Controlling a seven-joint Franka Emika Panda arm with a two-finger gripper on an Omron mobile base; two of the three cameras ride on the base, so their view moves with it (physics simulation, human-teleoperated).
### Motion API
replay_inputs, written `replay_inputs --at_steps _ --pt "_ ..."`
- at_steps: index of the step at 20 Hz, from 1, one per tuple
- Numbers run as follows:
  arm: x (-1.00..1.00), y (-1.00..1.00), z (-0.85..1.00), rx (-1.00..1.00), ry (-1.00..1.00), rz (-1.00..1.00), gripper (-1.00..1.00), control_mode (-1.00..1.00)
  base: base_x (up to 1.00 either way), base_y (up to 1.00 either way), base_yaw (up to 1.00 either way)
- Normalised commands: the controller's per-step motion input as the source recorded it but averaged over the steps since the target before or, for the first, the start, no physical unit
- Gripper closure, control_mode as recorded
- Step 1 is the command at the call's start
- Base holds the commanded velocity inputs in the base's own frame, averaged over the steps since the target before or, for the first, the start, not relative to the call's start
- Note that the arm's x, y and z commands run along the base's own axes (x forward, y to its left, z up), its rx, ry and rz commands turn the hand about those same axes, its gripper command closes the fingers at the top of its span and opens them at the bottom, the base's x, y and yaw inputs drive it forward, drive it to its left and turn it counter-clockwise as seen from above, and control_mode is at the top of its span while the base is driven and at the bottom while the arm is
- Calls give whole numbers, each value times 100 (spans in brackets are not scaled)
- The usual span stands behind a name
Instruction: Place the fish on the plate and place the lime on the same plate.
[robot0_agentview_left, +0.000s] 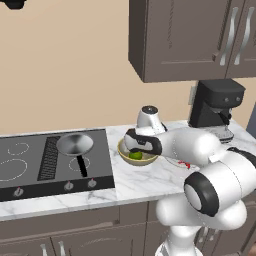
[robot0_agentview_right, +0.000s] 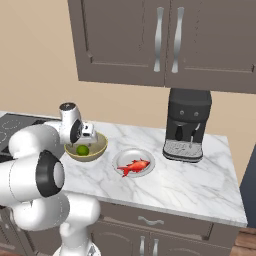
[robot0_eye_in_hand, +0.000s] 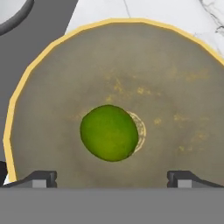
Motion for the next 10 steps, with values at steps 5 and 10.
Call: replay_inputs --at_steps 5,10 --pt "-3 4 0 0 0 0 -100 -100 0 0 0" --pt "25 0 -4 0 0 0 -100 -100 0 0 0"
